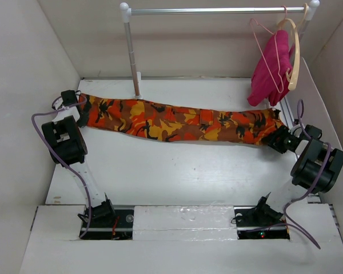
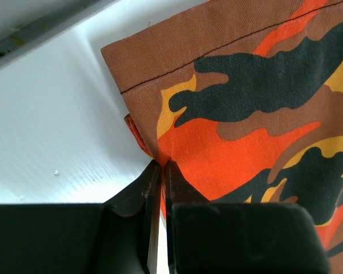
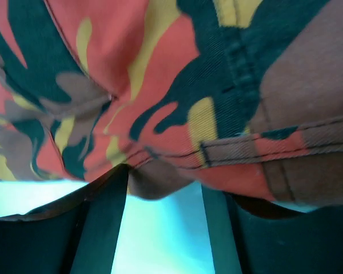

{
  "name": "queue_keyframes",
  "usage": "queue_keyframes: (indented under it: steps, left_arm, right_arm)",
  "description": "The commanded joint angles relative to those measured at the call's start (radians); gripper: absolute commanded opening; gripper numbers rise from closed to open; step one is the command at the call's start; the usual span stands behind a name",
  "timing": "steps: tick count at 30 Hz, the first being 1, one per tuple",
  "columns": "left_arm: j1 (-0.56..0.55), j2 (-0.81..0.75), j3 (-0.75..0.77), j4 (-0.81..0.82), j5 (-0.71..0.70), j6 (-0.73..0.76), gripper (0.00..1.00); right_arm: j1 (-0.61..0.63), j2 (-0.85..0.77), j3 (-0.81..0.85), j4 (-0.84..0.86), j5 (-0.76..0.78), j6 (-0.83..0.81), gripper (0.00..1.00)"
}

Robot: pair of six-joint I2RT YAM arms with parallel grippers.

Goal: Place the trousers on the hanger
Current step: Fold the trousers at the center of the board.

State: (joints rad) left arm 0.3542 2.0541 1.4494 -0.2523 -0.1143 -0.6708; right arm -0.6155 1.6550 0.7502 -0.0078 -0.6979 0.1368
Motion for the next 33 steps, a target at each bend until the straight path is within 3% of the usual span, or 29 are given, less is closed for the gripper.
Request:
queue_keyframes:
  steps: [1, 3, 4, 7, 16, 26, 30, 33]
  left_arm:
    - [0.008, -0.008, 0.022, -0.028, -0.077, 0.057, 0.0]
    - [0.029, -0.026, 0.0, -0.034, -0.123, 0.063, 0.0]
    - [0.04, -0.034, -0.015, -0.033, -0.133, 0.065, 0.0]
    - [0.072, -0.071, -0.099, -0.03, -0.183, 0.065, 0.0]
    - [0.072, -0.215, -0.198, -0.126, -0.317, 0.074, 0.0]
    - [0.072, -0.485, -0.428, -0.303, -0.539, 0.045, 0.0]
    - [0.072, -0.537, -0.397, -0.399, -0.593, -0.012, 0.0]
    - [0.072, -0.571, -0.339, -0.442, -0.537, -0.039, 0.04]
  right_arm:
    - [-0.004, 0.08, -0.005, 0.155, 0.055, 0.05, 0.5]
    - [-0.018, 0.081, -0.044, 0.179, 0.04, 0.061, 0.31]
    - [-0.018, 0.066, -0.064, 0.186, 0.044, 0.069, 0.13]
    - [-0.07, -0.006, -0.11, 0.117, 0.07, 0.023, 0.0]
    - [-0.164, -0.228, -0.127, -0.185, 0.101, -0.121, 0.0]
    - [-0.225, -0.526, -0.219, -0.492, 0.03, -0.226, 0.0]
    - [-0.225, -0.543, -0.187, -0.575, 0.023, -0.247, 0.0]
    - [-0.225, -0.549, -0.163, -0.578, 0.052, -0.247, 0.0]
